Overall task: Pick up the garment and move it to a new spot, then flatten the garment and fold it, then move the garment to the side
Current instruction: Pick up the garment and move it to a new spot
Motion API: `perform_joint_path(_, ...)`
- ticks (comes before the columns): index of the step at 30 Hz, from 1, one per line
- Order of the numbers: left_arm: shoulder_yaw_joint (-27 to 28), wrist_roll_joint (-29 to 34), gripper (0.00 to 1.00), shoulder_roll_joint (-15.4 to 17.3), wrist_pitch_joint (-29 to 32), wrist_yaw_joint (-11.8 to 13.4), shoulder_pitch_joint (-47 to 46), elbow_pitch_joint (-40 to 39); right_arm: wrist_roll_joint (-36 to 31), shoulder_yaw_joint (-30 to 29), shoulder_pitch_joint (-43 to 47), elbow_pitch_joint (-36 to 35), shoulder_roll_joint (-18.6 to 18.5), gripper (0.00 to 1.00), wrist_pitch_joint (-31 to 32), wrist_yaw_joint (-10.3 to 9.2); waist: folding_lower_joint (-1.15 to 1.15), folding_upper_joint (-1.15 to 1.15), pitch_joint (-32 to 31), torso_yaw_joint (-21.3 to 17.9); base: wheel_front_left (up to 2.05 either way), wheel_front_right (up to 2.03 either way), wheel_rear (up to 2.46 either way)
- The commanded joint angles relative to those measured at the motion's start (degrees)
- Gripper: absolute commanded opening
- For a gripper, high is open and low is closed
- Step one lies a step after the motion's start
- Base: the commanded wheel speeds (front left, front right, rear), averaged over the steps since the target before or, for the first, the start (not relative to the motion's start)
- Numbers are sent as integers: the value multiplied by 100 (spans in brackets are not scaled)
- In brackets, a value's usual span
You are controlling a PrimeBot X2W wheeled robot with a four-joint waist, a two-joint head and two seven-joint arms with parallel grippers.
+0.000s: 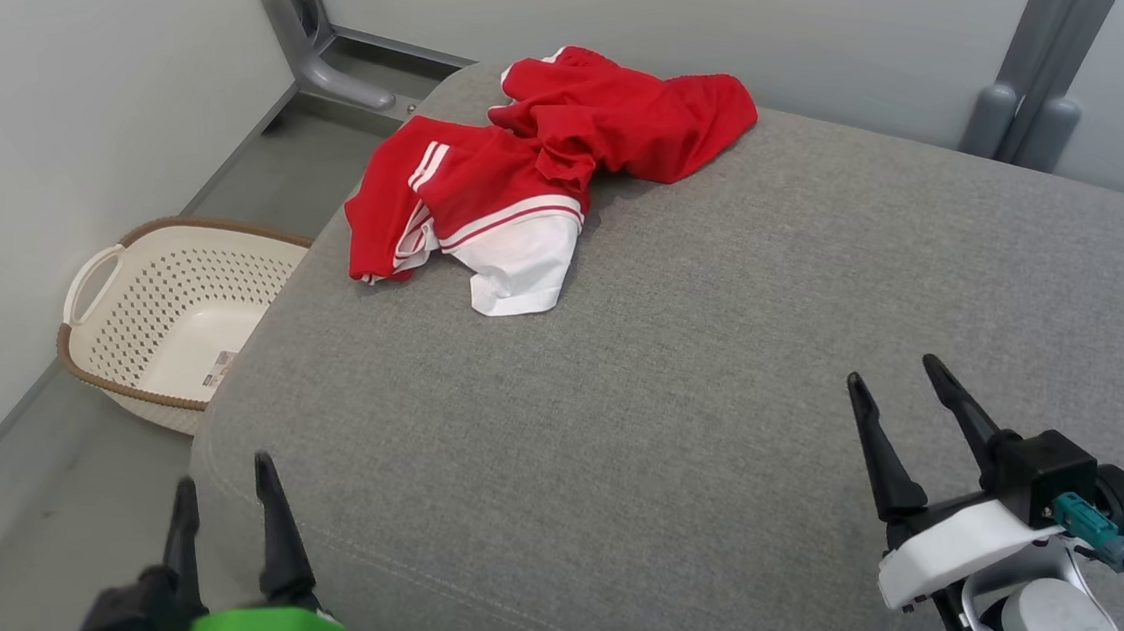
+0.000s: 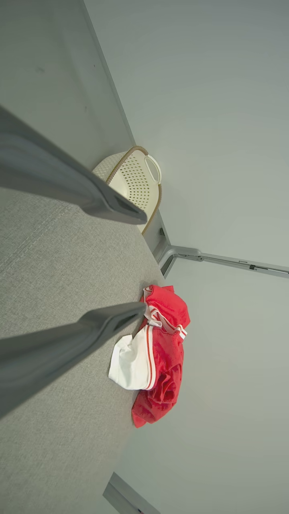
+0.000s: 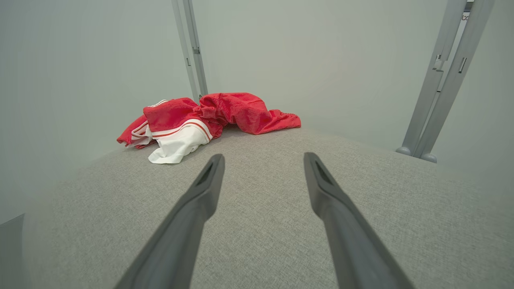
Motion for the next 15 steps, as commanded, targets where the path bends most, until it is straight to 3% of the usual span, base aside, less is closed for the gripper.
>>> perform_joint_path(1, 58, 84, 100, 138, 4, -63, -338, 10, -81, -39, 42, -94, -21, 100, -19, -4, 0, 0, 155, -72, 0, 0, 0)
perform_joint_path(5, 299, 62, 100, 411, 9, -131, -1237, -22, -282, -30, -167, -220, -28, 100, -19, -4, 0, 0, 566, -461, 0, 0, 0)
perform_joint_path(12, 236, 411, 100, 1374, 652, -410, -3368, 307, -753, -35, -599, -305, -29, 100, -19, -5, 0, 0, 1380, -1139, 0, 0, 0)
perform_joint_path(15, 175, 312, 100, 1457, 982, -527, -4207, 677, -895, -29, -777, -335, -30, 100, -19, -5, 0, 0, 1688, -1386, 0, 0, 0)
